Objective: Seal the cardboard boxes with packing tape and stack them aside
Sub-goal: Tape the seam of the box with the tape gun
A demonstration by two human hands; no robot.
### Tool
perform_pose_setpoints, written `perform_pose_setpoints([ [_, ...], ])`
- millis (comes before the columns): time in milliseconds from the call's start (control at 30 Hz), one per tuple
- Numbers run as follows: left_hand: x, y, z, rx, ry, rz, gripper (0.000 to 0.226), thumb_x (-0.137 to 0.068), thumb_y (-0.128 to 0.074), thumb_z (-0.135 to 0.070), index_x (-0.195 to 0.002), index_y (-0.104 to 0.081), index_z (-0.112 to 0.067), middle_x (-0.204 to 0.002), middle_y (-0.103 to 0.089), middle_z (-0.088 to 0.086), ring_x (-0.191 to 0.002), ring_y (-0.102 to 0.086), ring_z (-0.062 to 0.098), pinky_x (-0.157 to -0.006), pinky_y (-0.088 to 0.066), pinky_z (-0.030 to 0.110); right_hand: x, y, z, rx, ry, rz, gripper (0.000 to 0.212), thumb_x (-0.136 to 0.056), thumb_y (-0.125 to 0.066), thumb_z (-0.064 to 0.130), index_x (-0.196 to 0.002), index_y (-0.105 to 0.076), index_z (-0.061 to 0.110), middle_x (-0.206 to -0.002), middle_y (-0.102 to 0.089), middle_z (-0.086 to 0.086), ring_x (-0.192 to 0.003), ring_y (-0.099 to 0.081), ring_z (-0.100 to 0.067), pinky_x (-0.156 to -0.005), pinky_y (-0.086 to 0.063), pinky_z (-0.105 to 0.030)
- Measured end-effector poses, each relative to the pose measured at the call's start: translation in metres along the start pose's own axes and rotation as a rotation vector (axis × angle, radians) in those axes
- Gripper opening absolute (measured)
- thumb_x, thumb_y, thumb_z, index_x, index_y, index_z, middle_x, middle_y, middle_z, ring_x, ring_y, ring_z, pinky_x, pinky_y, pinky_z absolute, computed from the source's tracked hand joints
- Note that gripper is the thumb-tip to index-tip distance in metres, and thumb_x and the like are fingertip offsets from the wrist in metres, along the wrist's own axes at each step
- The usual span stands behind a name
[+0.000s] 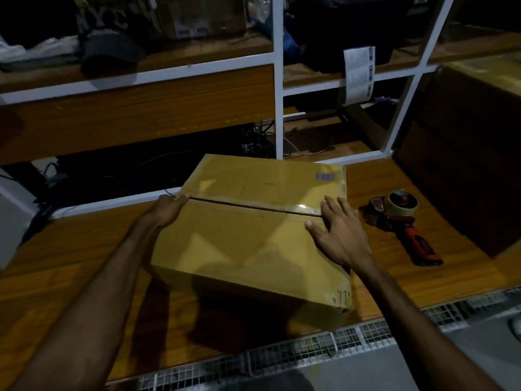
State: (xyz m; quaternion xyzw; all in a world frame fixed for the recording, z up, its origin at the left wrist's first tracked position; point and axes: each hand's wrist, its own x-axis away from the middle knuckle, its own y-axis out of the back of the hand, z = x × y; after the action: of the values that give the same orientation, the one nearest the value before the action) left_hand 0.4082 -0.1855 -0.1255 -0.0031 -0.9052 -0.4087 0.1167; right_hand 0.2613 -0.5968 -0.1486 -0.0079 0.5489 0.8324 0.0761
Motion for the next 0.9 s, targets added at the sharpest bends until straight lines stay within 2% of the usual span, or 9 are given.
perform_pose_setpoints([
  [100, 0.011, -0.003, 0.010, -0.049, 0.001, -0.005, 0.066, -0.097, -0.036, -0.081, -0.112, -0.069, -0.025, -0.114, -0.073, 0.010, -0.091, -0.070, 0.028, -0.085, -0.055, 0.045, -0.009, 0.003, 0.001, 0.010, 0.003, -0.019, 0.070, -0.105, -0.039, 0.065, -0.157, -0.045, 0.019, -0.172, -0.031, -0.002, -0.161, -0.019, -0.026, -0.128, -0.013, -0.060],
  [167, 0.028, -0.019, 0.011, -0.348, -0.067, -0.211, 0.070, -0.102, -0.028, -0.073, -0.137, -0.057, -0.020, -0.136, -0.063, 0.017, -0.116, -0.063, 0.037, -0.095, -0.050, 0.050, -0.024, 0.009, -0.001, 0.024, 0.037, -0.021, 0.060, -0.105, -0.037, 0.063, -0.141, -0.059, 0.021, -0.166, -0.043, -0.004, -0.156, -0.032, -0.027, -0.127, -0.018, -0.064],
  [267, 0.089, -0.060, -0.025, -0.613, -0.165, -0.192, 0.080, -0.101, -0.018, -0.072, -0.164, -0.018, -0.023, -0.173, -0.013, 0.013, -0.158, -0.015, 0.039, -0.123, -0.016, 0.066, -0.059, 0.025, -0.007, 0.035, 0.066, 0.032, 0.043, -0.108, -0.046, 0.050, -0.132, -0.065, 0.021, -0.159, -0.050, -0.008, -0.148, -0.043, -0.028, -0.125, -0.018, -0.063],
  [367, 0.150, -0.122, -0.075, -0.650, -0.315, -0.011, 0.089, -0.097, -0.013, -0.080, -0.167, -0.004, -0.026, -0.176, 0.003, 0.007, -0.161, 0.003, 0.033, -0.124, 0.000, 0.068, -0.099, 0.044, -0.018, 0.058, 0.082, 0.100, 0.048, -0.108, -0.051, 0.046, -0.146, -0.061, 0.019, -0.155, -0.054, -0.010, -0.141, -0.052, -0.034, -0.120, -0.034, -0.060],
  [467, 0.202, -0.180, -0.128, -0.577, -0.453, 0.067, 0.096, -0.092, -0.016, -0.086, -0.167, -0.004, -0.026, -0.175, 0.007, 0.007, -0.161, 0.008, 0.032, -0.123, 0.007, 0.069, -0.138, 0.048, -0.038, -0.018, 0.058, 0.141, 0.026, -0.106, -0.058, 0.040, -0.112, -0.069, 0.017, -0.120, -0.069, -0.014, -0.112, -0.065, -0.035, -0.093, -0.052, -0.043],
  [567, 0.230, -0.218, -0.159, -0.587, -0.504, 0.075, 0.097, -0.095, -0.021, -0.083, -0.167, -0.006, -0.020, -0.175, 0.004, 0.009, -0.161, 0.008, 0.031, -0.122, 0.009, 0.068, -0.154, 0.050, -0.046, -0.105, 0.050, 0.134, 0.017, -0.105, -0.061, 0.038, -0.089, -0.058, 0.033, -0.102, -0.070, -0.005, -0.098, -0.068, -0.025, -0.092, -0.055, -0.043],
  [700, 0.243, -0.227, -0.158, -0.625, -0.471, 0.043, 0.090, -0.099, -0.026, -0.075, -0.167, 0.001, -0.023, -0.175, 0.012, 0.001, -0.161, 0.014, 0.022, -0.125, 0.008, 0.062, -0.154, 0.038, -0.053, -0.234, 0.042, 0.087, 0.038, -0.106, -0.058, 0.034, -0.136, -0.069, 0.014, -0.126, -0.075, -0.011, -0.108, -0.071, -0.026, -0.094, -0.059, -0.043],
  [800, 0.252, -0.203, -0.132, -0.599, -0.503, 0.085, 0.087, -0.098, -0.029, -0.076, -0.167, 0.000, -0.032, -0.174, 0.013, -0.008, -0.160, 0.013, 0.014, -0.127, 0.005, 0.057, -0.130, 0.021, -0.070, -0.371, 0.050, 0.036, 0.064, -0.097, -0.054, 0.058, -0.140, -0.068, 0.014, -0.123, -0.077, -0.013, -0.109, -0.074, -0.027, -0.090, -0.061, -0.041],
  [900, 0.272, -0.170, -0.094, -0.451, -0.505, 0.063, 0.085, -0.090, -0.043, -0.075, -0.164, -0.015, -0.044, -0.173, -0.001, -0.018, -0.160, 0.005, 0.006, -0.128, 0.002, 0.055, -0.072, 0.022, -0.068, -0.438, -0.008, -0.013, 0.066, -0.095, -0.051, 0.063, -0.143, -0.064, 0.019, -0.137, -0.068, -0.014, -0.127, -0.064, -0.030, -0.102, -0.055, -0.050],
])
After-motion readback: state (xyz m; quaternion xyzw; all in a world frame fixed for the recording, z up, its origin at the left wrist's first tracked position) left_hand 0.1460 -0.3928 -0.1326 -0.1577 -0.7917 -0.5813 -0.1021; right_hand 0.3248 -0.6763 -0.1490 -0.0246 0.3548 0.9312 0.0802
